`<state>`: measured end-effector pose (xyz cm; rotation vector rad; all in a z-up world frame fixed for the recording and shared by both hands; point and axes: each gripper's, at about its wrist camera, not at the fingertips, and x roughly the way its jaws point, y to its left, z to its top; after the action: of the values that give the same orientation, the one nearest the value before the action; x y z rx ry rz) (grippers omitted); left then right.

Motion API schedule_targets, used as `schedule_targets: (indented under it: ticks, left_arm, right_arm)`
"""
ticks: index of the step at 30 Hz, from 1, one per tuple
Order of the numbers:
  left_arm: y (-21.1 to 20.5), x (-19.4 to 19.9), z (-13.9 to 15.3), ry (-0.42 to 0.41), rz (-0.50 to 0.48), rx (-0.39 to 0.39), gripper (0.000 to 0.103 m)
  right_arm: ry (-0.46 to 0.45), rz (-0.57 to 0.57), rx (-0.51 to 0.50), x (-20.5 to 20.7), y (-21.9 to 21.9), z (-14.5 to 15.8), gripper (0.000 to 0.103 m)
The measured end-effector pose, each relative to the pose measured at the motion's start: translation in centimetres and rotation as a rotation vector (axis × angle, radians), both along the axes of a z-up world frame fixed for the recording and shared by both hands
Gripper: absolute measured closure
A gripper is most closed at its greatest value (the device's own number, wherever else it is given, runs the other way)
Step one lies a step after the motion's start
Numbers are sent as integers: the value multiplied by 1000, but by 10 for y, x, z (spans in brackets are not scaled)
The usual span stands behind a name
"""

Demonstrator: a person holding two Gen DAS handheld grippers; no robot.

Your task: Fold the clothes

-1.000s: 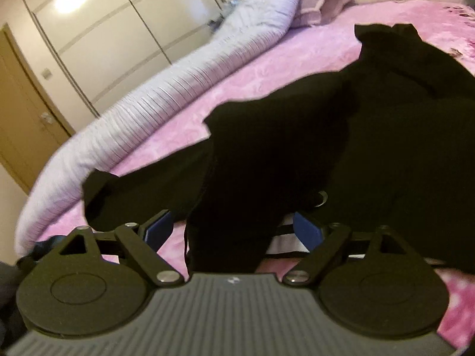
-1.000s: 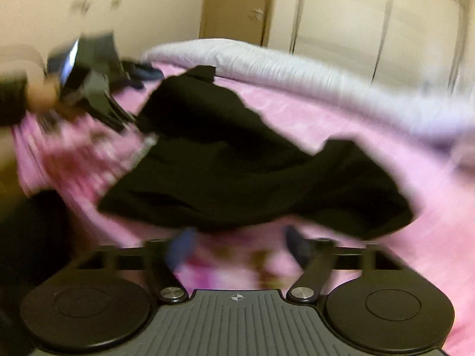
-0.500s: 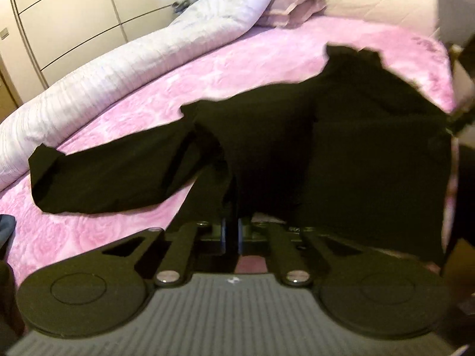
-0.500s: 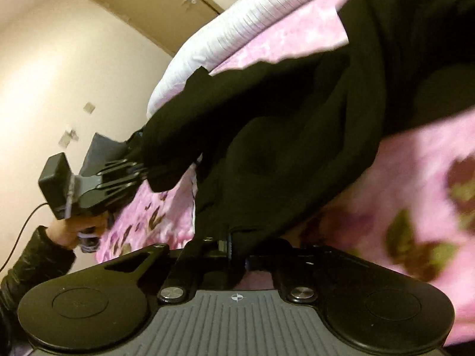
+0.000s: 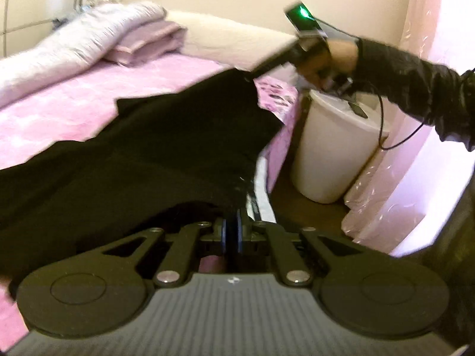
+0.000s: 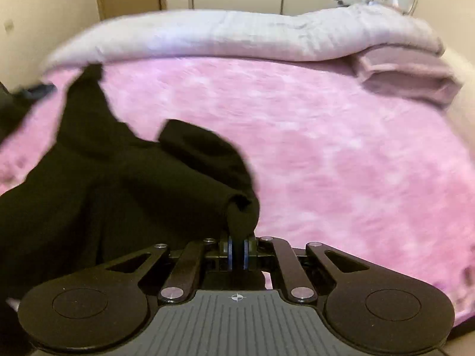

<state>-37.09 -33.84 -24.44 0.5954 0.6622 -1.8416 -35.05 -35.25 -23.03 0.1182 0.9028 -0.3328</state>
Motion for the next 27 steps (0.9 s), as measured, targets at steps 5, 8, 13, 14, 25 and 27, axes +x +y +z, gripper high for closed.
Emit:
schedule_targets:
  ticks: [5, 8, 13, 14, 25, 27]
  left_arm:
    - [-34, -32, -7, 27, -93, 41, 89]
    - [-48, -25, 1, 20, -106, 45, 77]
    - [-83, 53, 28, -121, 40, -24, 58]
    - [-97, 70, 31, -158, 78, -36, 55]
    - [-272, 186, -55, -300, 157, 116, 49]
    - [-290, 201, -67, -136, 153, 148, 48]
  right_arm:
    - [0, 10, 47, -11, -7, -16, 98]
    - [-45, 16, 60, -32, 3, -22, 98]
    - [-66, 16, 52, -49, 16, -34, 98]
    - [-59, 24, 37, -51, 21, -36, 98]
    - [19, -9, -125, -50, 8, -49, 98]
    - [54, -16, -144, -43, -5, -54, 98]
